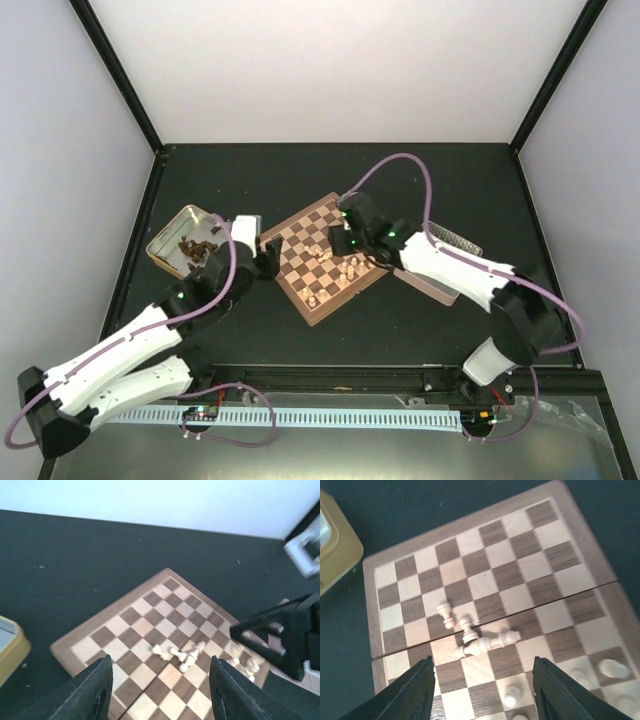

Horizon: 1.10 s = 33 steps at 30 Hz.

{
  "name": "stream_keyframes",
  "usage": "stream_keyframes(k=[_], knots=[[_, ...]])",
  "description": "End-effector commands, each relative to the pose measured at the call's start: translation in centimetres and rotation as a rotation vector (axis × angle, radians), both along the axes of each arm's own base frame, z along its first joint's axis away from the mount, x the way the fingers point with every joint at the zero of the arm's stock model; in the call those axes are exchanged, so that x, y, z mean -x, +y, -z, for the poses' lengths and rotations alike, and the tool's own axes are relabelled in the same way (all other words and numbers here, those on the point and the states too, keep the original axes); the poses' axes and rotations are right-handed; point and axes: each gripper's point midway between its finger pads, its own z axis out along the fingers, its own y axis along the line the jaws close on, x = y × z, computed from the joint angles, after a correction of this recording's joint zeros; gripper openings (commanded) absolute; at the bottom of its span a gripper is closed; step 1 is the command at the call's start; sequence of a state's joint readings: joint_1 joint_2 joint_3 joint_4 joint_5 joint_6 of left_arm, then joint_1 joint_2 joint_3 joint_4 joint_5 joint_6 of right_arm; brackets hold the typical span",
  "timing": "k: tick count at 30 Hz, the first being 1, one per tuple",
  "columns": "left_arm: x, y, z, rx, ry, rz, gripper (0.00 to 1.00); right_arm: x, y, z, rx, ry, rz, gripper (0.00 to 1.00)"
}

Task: Set up the chess pieces on the board
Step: Pick up the chess piece from the chessboard.

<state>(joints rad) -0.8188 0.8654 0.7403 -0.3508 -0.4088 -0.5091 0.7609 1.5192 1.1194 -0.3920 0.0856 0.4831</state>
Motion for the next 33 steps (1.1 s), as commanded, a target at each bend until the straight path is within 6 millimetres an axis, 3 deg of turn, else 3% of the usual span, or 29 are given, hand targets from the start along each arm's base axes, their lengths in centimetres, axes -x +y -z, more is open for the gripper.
stream_keyframes(k=[1, 11, 19, 25, 29, 33], knots=[[0.5, 4.1, -0.9, 0.031, -0.054, -0.145, 0.55, 0.6, 2.2, 2.4, 0.113, 0.057, -0.077, 0.55], [1.1, 5.8, 0.5, 0.08, -0.021, -0.163, 0.56, 0.9, 6.5, 7.1, 0.288, 0.114, -0.29, 0.51], [1.1, 6.8, 1.2, 0.103, 0.011, -0.19, 0.56, -0.4, 9.6, 8.4, 0.289, 0.099, -0.357, 0.37], [1.0, 7.0, 1.7, 0.122, 0.033, -0.19, 0.56, -2.1, 9.8, 9.7, 0.352, 0.089, -0.31, 0.37], [0.9, 7.3, 2.2, 0.13, 0.051, -0.206, 0.56, -3.7, 8.7, 10.0, 0.422, 0.068, -0.216, 0.35], [0.8, 7.2, 2.4, 0.137, 0.063, -0.205, 0.56, -3.7, 9.1, 10.6, 0.421, 0.072, -0.237, 0.33]])
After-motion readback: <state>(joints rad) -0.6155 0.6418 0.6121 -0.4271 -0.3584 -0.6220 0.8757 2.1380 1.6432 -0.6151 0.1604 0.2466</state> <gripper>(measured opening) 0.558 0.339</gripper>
